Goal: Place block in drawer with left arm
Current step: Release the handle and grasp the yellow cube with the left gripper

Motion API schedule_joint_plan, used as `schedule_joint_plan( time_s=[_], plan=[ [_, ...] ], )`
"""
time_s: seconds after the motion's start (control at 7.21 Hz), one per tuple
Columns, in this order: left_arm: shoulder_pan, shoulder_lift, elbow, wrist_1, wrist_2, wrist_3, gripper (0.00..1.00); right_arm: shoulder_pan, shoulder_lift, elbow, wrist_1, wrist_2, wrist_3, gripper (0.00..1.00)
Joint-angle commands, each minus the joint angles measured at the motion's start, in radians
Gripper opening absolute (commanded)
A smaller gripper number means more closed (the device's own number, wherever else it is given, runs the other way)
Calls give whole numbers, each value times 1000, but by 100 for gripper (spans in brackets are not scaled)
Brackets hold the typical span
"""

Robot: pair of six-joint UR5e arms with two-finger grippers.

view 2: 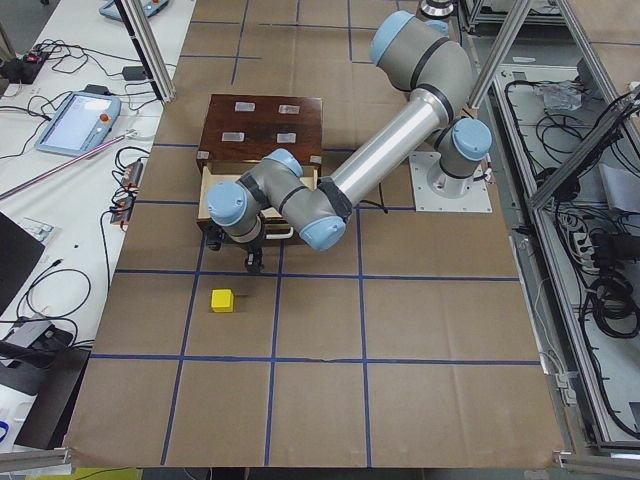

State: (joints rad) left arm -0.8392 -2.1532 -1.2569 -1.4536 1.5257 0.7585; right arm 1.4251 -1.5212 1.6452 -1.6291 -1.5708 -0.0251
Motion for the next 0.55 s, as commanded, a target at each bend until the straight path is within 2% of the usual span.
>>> schedule_joint_plan(
  time_s=[0.0, 0.42],
  plan=[
    [0, -10, 74, -5, 4, -2, 99, 0, 0, 1, 0, 0, -1, 100],
    [2, -175, 255, 21, 2, 2, 98, 0, 0, 1, 0, 0, 1, 100]
  ],
)
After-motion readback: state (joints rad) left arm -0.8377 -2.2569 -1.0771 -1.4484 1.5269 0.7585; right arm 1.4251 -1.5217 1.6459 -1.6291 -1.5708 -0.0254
